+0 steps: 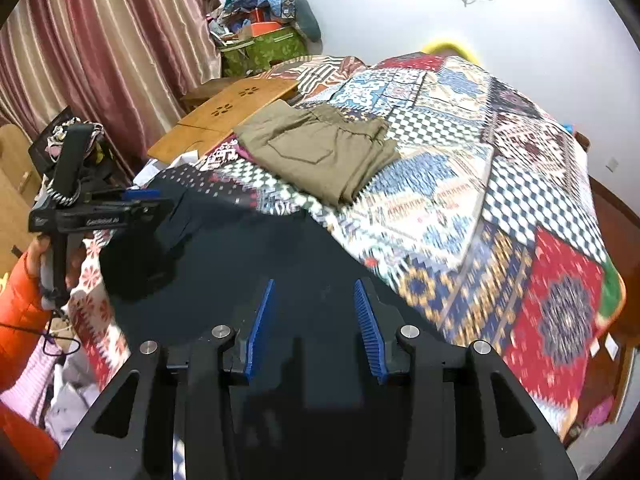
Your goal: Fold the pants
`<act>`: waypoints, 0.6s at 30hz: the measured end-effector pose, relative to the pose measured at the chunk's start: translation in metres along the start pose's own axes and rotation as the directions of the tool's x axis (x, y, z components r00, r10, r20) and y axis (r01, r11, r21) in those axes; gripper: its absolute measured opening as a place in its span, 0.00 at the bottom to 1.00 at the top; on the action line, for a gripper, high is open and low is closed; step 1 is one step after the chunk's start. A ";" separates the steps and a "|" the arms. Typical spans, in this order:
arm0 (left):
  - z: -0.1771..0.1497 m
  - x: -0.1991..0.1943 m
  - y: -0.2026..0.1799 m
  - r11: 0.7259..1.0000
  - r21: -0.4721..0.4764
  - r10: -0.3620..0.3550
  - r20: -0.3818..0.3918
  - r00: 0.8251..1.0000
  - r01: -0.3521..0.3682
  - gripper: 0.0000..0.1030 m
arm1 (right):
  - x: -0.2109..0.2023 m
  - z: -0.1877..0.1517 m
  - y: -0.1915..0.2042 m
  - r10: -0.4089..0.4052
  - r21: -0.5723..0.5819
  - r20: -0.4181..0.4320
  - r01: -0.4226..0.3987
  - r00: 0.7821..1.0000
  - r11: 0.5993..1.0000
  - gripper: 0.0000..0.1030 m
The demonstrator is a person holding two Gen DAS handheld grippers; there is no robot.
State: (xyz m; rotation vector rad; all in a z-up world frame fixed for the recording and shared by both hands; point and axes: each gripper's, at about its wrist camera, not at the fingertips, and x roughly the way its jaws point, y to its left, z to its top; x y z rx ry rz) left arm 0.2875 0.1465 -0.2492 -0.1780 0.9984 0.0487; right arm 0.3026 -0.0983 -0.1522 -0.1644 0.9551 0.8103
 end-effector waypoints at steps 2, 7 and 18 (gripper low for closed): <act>0.006 0.006 0.006 1.000 -0.005 0.007 0.001 1.000 -0.007 0.46 | 0.015 0.011 -0.001 0.024 0.003 -0.009 -0.024 1.000 1.000 0.37; 0.014 0.020 0.016 1.000 0.002 0.014 -0.005 1.000 -0.014 0.46 | 0.066 0.033 0.000 0.102 0.009 -0.066 -0.102 0.993 0.995 0.37; 0.014 0.036 0.027 0.999 0.011 0.046 -0.005 0.999 -0.046 0.46 | 0.145 0.039 -0.013 0.233 0.078 -0.289 -0.220 0.928 0.972 0.37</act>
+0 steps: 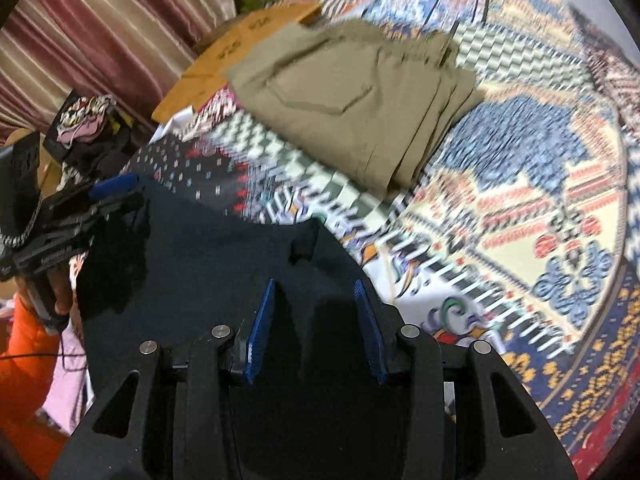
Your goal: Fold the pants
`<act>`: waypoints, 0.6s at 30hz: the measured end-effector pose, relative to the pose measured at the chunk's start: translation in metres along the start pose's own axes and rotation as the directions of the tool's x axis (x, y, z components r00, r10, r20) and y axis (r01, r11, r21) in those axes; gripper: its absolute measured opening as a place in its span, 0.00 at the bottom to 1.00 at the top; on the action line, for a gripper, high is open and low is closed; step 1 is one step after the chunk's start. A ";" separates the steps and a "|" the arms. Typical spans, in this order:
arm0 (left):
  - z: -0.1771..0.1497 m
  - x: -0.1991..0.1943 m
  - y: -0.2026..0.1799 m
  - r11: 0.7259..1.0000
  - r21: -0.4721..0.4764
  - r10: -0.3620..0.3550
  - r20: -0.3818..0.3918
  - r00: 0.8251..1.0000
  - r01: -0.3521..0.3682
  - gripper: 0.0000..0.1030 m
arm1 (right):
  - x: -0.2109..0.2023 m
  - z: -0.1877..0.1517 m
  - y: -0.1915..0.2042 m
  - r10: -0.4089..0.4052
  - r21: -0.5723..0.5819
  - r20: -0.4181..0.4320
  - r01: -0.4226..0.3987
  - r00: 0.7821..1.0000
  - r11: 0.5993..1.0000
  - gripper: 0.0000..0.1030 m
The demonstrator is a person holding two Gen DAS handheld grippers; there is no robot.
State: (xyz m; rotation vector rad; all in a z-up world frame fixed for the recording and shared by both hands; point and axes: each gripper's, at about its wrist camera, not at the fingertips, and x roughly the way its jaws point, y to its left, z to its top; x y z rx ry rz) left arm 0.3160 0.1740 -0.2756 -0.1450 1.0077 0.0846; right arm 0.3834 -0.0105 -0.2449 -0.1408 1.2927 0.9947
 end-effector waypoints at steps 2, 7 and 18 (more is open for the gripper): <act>0.001 0.003 0.001 1.000 0.000 0.002 0.001 1.000 -0.002 0.46 | 0.006 -0.003 0.002 0.002 -0.021 -0.033 -0.003 0.999 1.000 0.40; 0.002 0.010 0.000 1.000 0.015 0.022 -0.005 1.000 -0.022 0.46 | 0.010 -0.004 0.012 -0.006 -0.060 -0.063 0.002 0.998 0.998 0.48; 0.002 0.020 0.004 1.000 0.008 0.019 0.006 1.000 -0.020 0.46 | 0.038 0.025 0.022 0.067 -0.044 -0.100 -0.072 0.993 0.996 0.48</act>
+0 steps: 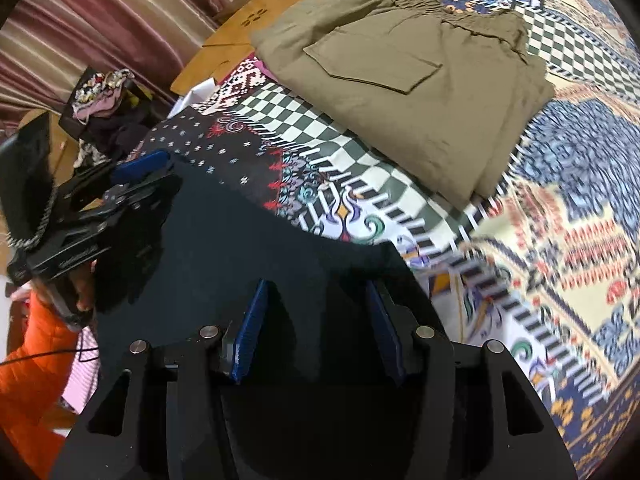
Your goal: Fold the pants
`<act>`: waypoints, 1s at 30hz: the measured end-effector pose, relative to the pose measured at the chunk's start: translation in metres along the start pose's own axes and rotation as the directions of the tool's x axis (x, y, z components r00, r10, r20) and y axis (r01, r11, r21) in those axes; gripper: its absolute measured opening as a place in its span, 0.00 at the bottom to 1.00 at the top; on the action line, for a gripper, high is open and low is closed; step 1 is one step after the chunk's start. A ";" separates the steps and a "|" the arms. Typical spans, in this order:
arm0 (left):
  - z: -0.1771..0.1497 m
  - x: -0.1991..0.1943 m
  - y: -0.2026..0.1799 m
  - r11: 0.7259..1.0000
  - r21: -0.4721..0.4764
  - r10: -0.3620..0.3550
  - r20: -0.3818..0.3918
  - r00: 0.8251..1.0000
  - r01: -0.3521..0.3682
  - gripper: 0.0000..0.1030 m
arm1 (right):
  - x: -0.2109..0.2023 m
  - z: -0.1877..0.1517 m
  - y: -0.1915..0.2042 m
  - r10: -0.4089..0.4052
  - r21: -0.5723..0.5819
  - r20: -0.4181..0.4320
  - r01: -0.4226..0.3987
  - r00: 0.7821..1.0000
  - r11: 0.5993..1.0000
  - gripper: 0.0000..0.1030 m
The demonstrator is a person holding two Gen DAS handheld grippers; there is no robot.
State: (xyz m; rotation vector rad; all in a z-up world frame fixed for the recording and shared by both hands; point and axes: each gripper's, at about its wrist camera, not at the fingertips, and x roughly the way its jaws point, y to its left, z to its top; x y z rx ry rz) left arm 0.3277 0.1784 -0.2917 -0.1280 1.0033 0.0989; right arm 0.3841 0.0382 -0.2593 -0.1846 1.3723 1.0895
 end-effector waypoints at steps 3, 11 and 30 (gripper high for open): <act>0.000 0.000 0.001 1.000 0.001 -0.005 0.002 1.000 0.005 0.46 | -0.001 0.004 0.001 -0.014 -0.004 0.027 0.014 1.000 1.000 0.48; -0.001 0.001 0.000 1.000 0.009 0.005 0.009 1.000 -0.005 0.46 | -0.039 0.006 -0.019 -0.100 0.070 0.247 0.085 0.964 0.994 0.47; -0.022 -0.077 0.014 0.997 -0.077 0.024 0.055 0.998 -0.020 0.64 | -0.165 -0.126 -0.029 -0.409 0.247 0.348 0.338 0.843 0.908 0.47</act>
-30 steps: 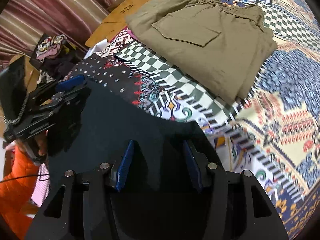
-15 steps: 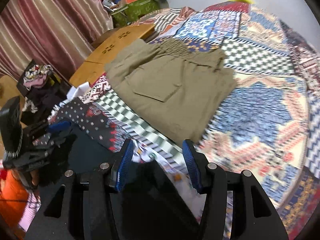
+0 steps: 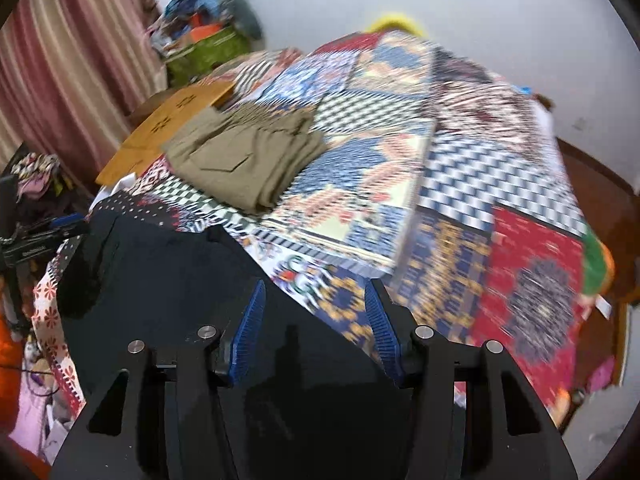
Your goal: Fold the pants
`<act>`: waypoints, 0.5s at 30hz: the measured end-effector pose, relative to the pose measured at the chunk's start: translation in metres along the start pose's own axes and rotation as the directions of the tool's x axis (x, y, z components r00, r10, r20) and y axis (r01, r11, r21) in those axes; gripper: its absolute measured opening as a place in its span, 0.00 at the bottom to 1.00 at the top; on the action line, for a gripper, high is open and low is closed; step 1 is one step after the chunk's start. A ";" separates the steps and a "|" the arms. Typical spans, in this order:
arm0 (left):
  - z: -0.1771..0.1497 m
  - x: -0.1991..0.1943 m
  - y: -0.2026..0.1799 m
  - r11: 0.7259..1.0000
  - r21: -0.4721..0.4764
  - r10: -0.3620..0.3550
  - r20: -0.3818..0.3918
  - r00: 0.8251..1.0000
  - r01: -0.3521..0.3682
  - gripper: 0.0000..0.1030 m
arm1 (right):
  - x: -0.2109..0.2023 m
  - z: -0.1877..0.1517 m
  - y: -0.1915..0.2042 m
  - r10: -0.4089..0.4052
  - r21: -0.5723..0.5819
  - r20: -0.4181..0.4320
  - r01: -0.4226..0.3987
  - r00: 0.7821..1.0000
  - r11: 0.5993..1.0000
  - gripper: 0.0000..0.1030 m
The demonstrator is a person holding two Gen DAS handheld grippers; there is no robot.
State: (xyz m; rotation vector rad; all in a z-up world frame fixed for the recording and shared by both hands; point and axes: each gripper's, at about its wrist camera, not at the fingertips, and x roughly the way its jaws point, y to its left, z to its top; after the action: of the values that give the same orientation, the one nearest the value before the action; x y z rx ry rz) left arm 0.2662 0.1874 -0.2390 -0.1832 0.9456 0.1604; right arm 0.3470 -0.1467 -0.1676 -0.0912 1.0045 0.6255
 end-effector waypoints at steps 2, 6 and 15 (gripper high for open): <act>-0.008 -0.016 0.006 1.000 -0.018 0.007 0.006 1.000 -0.007 0.67 | -0.015 -0.008 0.000 -0.020 0.010 0.021 0.019 1.000 1.000 0.47; -0.029 -0.041 0.015 0.998 -0.051 0.022 -0.008 1.000 -0.022 0.84 | -0.039 -0.023 0.007 -0.030 0.005 0.051 0.030 0.998 1.000 0.47; -0.089 -0.076 0.020 0.996 -0.089 -0.013 -0.033 0.999 0.011 0.88 | -0.064 -0.056 0.048 0.016 -0.026 0.101 -0.014 0.995 1.000 0.54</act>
State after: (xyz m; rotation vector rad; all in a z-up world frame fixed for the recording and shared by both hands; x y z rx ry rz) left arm 0.1474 0.1820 -0.2295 -0.2739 0.9711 0.1888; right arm 0.2548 -0.1555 -0.1369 -0.0734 0.9001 0.6502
